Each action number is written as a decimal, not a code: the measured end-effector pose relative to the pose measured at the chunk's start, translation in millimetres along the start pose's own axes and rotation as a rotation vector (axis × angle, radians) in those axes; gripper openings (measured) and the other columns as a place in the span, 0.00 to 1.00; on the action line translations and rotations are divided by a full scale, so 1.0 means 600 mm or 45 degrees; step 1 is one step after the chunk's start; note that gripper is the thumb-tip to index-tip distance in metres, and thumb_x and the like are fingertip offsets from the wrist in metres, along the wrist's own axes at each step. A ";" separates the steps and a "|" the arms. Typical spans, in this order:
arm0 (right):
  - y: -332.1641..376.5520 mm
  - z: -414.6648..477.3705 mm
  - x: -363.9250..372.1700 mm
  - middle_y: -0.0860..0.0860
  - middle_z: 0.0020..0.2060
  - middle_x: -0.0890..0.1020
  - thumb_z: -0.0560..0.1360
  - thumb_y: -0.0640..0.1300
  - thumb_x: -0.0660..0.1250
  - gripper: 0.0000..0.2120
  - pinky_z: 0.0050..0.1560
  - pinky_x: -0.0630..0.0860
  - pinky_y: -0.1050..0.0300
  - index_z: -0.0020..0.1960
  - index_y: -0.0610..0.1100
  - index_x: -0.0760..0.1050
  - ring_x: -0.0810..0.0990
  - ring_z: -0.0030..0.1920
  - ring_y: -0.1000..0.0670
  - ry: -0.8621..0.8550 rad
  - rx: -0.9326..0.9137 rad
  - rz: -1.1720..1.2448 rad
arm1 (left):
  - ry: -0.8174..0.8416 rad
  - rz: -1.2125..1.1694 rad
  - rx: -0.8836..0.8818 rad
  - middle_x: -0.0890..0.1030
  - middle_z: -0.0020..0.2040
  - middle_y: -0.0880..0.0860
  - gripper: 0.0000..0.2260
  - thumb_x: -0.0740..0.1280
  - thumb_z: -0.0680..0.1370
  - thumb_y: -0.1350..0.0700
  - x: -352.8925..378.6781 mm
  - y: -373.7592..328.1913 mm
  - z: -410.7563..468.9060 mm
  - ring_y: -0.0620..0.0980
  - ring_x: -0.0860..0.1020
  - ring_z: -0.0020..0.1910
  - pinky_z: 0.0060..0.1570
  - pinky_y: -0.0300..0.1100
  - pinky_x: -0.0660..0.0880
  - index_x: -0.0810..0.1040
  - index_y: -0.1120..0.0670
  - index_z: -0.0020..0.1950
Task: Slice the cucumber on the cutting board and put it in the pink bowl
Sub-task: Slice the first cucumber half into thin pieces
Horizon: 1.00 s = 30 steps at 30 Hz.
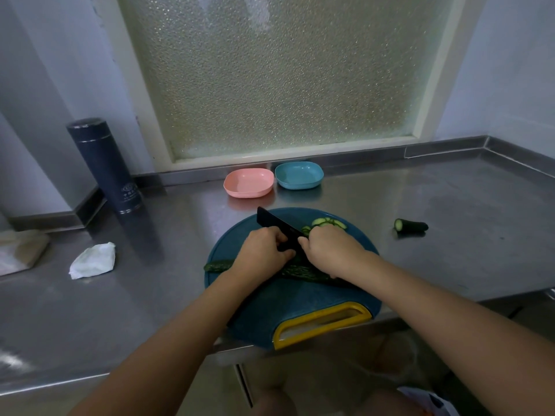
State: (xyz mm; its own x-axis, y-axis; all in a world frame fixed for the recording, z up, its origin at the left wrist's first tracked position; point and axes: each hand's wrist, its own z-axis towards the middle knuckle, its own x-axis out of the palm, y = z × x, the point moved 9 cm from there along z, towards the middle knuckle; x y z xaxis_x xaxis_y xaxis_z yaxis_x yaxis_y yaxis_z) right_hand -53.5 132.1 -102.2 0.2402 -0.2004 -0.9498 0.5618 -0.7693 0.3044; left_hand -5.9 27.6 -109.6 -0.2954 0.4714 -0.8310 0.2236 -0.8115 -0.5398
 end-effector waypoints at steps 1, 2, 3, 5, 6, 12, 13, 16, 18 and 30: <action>-0.001 -0.001 -0.003 0.48 0.29 0.70 0.83 0.51 0.51 0.22 0.38 0.72 0.55 0.33 0.44 0.64 0.70 0.29 0.50 -0.001 0.003 0.013 | 0.013 0.004 0.014 0.79 0.49 0.51 0.12 0.70 0.73 0.53 -0.001 0.000 -0.002 0.47 0.76 0.48 0.45 0.39 0.72 0.77 0.55 0.54; -0.003 -0.003 -0.004 0.47 0.28 0.71 0.83 0.51 0.51 0.22 0.39 0.74 0.54 0.33 0.44 0.65 0.71 0.28 0.50 0.003 0.009 0.029 | 0.008 -0.007 0.020 0.79 0.50 0.50 0.12 0.70 0.73 0.53 -0.002 0.000 -0.005 0.46 0.75 0.48 0.46 0.38 0.71 0.77 0.54 0.55; -0.008 -0.005 -0.003 0.47 0.28 0.72 0.82 0.52 0.51 0.22 0.39 0.76 0.53 0.33 0.43 0.67 0.72 0.27 0.49 0.015 0.022 0.046 | -0.014 -0.034 0.017 0.79 0.49 0.50 0.12 0.70 0.73 0.53 -0.004 0.002 -0.008 0.45 0.74 0.47 0.45 0.37 0.70 0.78 0.54 0.56; -0.018 -0.010 0.000 0.45 0.27 0.75 0.82 0.54 0.50 0.24 0.37 0.78 0.53 0.38 0.40 0.72 0.75 0.25 0.47 0.047 0.055 0.061 | -0.073 -0.095 0.005 0.78 0.47 0.48 0.12 0.70 0.73 0.54 -0.006 0.003 -0.013 0.43 0.73 0.46 0.45 0.35 0.68 0.78 0.54 0.55; -0.023 -0.013 0.000 0.45 0.26 0.76 0.82 0.54 0.50 0.25 0.36 0.78 0.54 0.40 0.38 0.74 0.76 0.24 0.47 0.060 0.061 0.060 | -0.085 -0.115 -0.001 0.77 0.45 0.47 0.11 0.70 0.73 0.54 -0.006 0.003 -0.013 0.43 0.73 0.45 0.44 0.35 0.68 0.78 0.54 0.55; -0.023 -0.023 -0.021 0.47 0.22 0.74 0.82 0.55 0.50 0.25 0.36 0.79 0.53 0.36 0.40 0.72 0.75 0.21 0.49 -0.007 -0.017 0.027 | -0.030 -0.145 -0.060 0.73 0.35 0.44 0.08 0.71 0.72 0.55 -0.006 0.003 -0.003 0.44 0.72 0.38 0.35 0.35 0.65 0.74 0.52 0.45; -0.022 -0.023 -0.021 0.47 0.23 0.74 0.82 0.55 0.50 0.25 0.35 0.79 0.53 0.36 0.41 0.71 0.74 0.21 0.49 -0.010 -0.022 0.027 | -0.030 -0.146 -0.061 0.73 0.35 0.44 0.08 0.71 0.72 0.55 -0.005 0.003 -0.003 0.44 0.72 0.38 0.34 0.36 0.65 0.73 0.53 0.45; -0.018 -0.024 -0.020 0.47 0.23 0.73 0.82 0.54 0.51 0.24 0.34 0.77 0.54 0.33 0.42 0.69 0.73 0.21 0.50 -0.013 -0.029 0.031 | -0.038 -0.153 -0.047 0.73 0.35 0.44 0.07 0.71 0.72 0.55 -0.003 0.003 -0.004 0.41 0.71 0.35 0.31 0.32 0.64 0.74 0.53 0.45; -0.014 -0.022 -0.019 0.48 0.25 0.73 0.82 0.53 0.51 0.24 0.35 0.76 0.54 0.33 0.43 0.68 0.73 0.24 0.50 -0.033 -0.050 0.026 | -0.042 -0.149 -0.039 0.73 0.35 0.44 0.07 0.71 0.72 0.55 -0.002 0.004 -0.004 0.41 0.71 0.35 0.31 0.32 0.64 0.74 0.53 0.45; -0.002 0.007 0.003 0.48 0.29 0.70 0.83 0.52 0.51 0.21 0.42 0.76 0.52 0.33 0.45 0.64 0.70 0.29 0.49 0.008 -0.012 0.053 | -0.071 -0.182 -0.056 0.74 0.36 0.45 0.07 0.71 0.71 0.54 0.002 0.011 -0.005 0.44 0.73 0.38 0.33 0.36 0.66 0.74 0.51 0.43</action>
State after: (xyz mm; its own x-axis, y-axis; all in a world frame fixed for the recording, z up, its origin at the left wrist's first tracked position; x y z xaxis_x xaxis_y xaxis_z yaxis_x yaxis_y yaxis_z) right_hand -57.1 130.0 -104.3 0.2686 -0.2281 -0.9359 0.5588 -0.7545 0.3443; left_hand -1.8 23.6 -114.4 -0.3783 0.5603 -0.7369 0.2153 -0.7210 -0.6587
